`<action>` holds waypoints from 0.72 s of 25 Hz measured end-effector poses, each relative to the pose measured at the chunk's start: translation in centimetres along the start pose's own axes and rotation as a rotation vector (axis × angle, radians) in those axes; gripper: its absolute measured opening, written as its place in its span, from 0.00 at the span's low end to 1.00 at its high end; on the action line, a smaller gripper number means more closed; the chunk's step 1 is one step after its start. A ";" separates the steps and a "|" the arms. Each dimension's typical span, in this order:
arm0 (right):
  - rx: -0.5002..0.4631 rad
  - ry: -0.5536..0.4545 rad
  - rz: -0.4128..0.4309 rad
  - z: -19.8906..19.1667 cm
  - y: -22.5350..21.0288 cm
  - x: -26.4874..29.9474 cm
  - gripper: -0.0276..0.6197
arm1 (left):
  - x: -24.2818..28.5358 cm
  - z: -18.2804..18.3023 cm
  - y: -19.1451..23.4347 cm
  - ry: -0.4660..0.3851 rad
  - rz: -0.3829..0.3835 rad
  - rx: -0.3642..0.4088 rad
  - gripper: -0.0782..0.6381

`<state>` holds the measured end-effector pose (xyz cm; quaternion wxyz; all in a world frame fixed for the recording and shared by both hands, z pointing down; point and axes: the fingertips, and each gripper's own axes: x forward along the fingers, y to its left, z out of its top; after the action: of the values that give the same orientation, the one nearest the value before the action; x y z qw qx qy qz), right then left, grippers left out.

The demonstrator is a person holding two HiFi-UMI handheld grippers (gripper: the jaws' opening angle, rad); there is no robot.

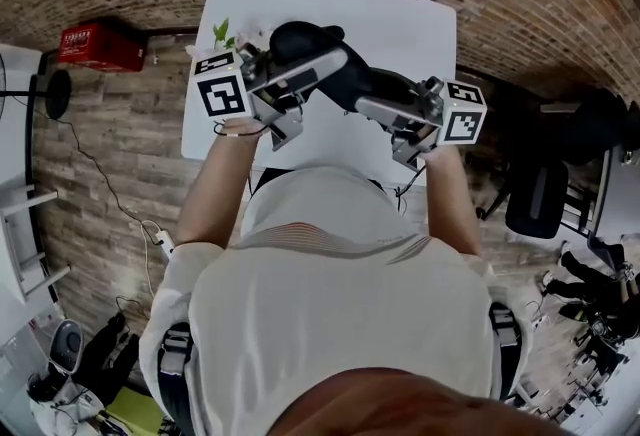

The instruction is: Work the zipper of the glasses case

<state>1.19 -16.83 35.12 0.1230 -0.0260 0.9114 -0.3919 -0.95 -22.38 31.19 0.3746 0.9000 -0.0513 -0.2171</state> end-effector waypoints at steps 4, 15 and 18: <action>-0.025 -0.025 -0.024 0.4 -0.4 -0.3 0.52 | 0.1 0.3 0.4 -0.023 0.015 0.014 0.48; -0.275 -0.154 -0.285 2.3 -1.8 -3.0 0.51 | -1.4 3.4 2.4 -0.158 0.206 0.081 0.48; -0.360 -0.144 -0.413 1.8 -3.1 -3.8 0.48 | -1.8 4.7 2.6 -0.206 0.243 0.107 0.48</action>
<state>5.12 -19.75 36.95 0.0983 -0.2602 0.9307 -0.2377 -4.38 -26.86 30.71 0.3422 0.8788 -0.2094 -0.2584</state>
